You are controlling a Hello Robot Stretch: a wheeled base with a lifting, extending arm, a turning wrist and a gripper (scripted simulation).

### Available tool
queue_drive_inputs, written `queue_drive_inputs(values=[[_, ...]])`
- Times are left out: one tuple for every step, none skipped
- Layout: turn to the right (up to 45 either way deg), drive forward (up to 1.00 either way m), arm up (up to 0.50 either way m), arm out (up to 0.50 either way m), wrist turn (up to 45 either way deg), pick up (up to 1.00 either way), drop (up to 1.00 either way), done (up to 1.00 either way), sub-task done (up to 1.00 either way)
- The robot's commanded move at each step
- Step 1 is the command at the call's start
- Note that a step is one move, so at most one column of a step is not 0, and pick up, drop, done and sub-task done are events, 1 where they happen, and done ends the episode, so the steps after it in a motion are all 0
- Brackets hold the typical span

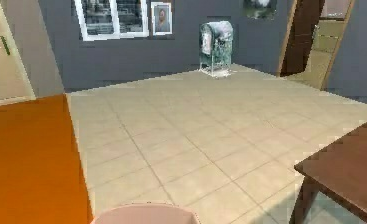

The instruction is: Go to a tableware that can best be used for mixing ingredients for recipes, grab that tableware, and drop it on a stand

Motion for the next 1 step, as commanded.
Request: queue_drive_inputs(values=[[0.0,1.00,0.00,0.00,0.0,0.00,0.00,0.00,0.00]])
